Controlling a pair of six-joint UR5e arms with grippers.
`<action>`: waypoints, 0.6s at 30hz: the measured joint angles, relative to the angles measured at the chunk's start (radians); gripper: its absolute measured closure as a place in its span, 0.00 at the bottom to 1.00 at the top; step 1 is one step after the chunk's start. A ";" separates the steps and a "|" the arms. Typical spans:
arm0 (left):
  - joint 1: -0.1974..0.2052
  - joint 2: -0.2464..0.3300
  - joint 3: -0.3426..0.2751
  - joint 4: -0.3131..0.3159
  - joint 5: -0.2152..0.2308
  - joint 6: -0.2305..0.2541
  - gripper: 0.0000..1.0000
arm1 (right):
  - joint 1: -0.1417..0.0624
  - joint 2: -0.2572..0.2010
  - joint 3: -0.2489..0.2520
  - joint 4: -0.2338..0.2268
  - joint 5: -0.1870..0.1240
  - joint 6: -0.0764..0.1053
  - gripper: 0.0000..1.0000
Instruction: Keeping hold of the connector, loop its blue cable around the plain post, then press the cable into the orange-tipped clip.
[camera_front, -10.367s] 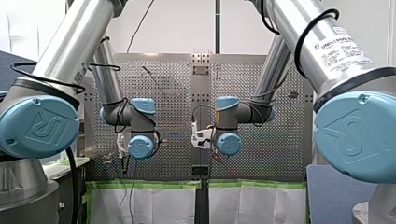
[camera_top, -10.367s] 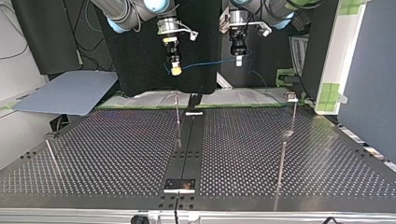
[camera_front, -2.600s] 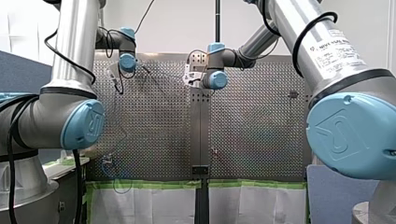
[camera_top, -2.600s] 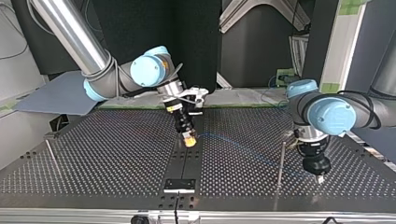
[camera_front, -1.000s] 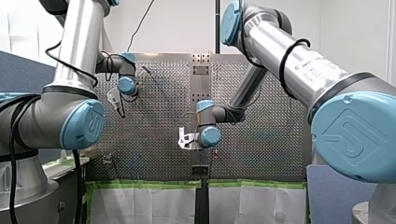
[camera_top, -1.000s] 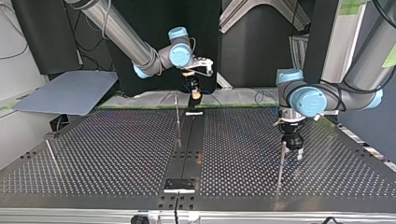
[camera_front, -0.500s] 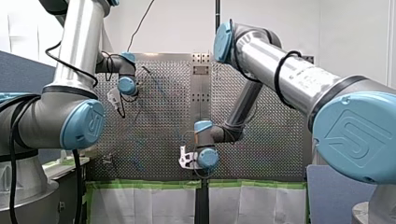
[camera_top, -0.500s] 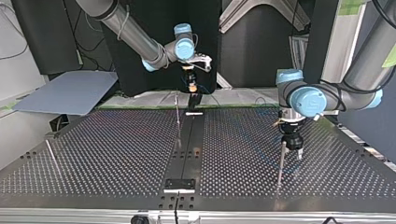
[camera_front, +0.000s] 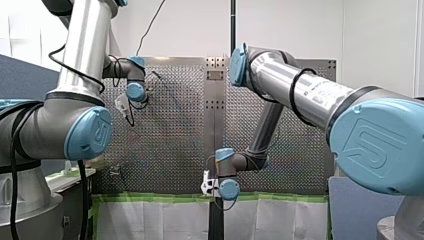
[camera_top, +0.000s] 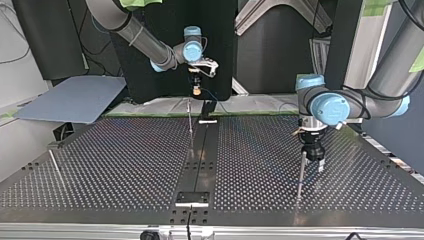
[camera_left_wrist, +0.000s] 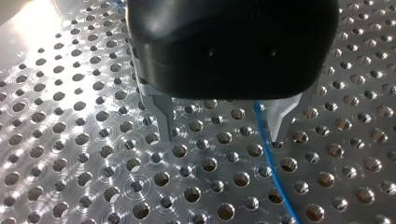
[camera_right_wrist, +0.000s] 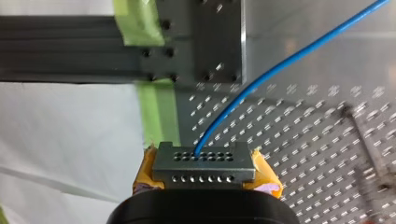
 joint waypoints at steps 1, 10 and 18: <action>0.000 0.000 0.000 0.000 0.000 0.000 0.00 | -0.003 0.007 0.000 -0.007 0.001 0.005 1.00; -0.002 0.000 0.000 0.000 0.000 0.000 0.00 | -0.036 0.083 0.000 -0.083 0.003 0.021 1.00; -0.005 0.000 0.000 0.000 0.001 0.000 0.00 | -0.057 0.160 0.000 -0.160 0.007 0.031 1.00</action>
